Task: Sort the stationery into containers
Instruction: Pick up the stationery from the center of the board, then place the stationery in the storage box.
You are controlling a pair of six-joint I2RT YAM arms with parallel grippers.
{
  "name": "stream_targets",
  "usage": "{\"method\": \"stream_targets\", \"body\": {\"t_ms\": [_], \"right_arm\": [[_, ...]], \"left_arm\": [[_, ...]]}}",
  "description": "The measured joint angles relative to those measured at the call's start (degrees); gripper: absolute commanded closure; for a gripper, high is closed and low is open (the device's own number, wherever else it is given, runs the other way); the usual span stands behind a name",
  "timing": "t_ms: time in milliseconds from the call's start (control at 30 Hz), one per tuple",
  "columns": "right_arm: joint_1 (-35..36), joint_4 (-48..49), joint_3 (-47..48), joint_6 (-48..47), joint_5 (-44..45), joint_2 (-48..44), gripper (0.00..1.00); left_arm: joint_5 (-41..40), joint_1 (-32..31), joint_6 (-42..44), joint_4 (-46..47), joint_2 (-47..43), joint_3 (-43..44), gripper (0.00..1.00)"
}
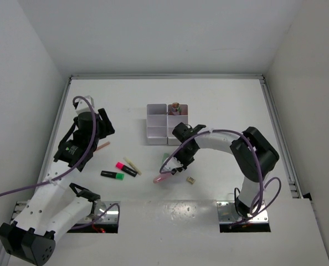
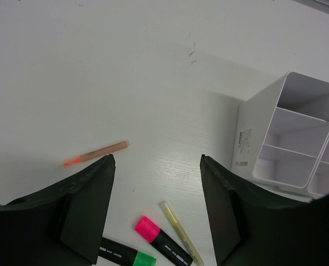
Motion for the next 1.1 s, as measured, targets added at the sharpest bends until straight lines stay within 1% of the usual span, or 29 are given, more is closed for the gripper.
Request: {"method": "stream_targets", "body": {"t_ms": [167, 200, 267, 367, 500, 633, 767, 1033, 1100], "right_arm": [[0.0, -4.0, 0.5, 0.8, -0.7, -1.5, 0.94], [0.0, -4.4, 0.5, 1.7, -1.0, -2.7, 0.94], [0.0, -4.0, 0.5, 5.1, -0.9, -8.0, 0.98], [-0.2, -1.4, 2.6, 12.7, 1.6, -16.5, 1.0], [-0.4, 7.5, 6.8, 22.6, 9.7, -20.3, 1.0], [-0.5, 15.4, 6.7, 30.2, 20.3, -19.2, 1.0], [-0.5, 20.7, 7.2, 35.9, 30.3, -14.2, 1.0], [-0.8, 23.1, 9.1, 39.7, 39.5, -7.9, 0.89], [-0.9, 23.7, 9.1, 40.1, 40.8, -7.1, 0.82]], "left_arm": [[0.0, 0.0, 0.0, 0.0, 0.0, 0.0, 0.31], [0.0, 0.0, 0.0, 0.0, 0.0, 0.0, 0.31], [0.0, 0.0, 0.2, 0.1, 0.0, 0.0, 0.31], [0.1, 0.0, 0.2, 0.2, 0.0, 0.0, 0.31], [0.2, 0.0, 0.3, 0.3, 0.0, 0.0, 0.31], [0.6, 0.0, 0.4, 0.4, 0.0, 0.0, 0.31], [0.7, 0.0, 0.4, 0.4, 0.0, 0.0, 0.31], [0.7, 0.0, 0.4, 0.4, 0.0, 0.0, 0.31], [0.7, 0.0, 0.4, 0.4, 0.0, 0.0, 0.31]]}}
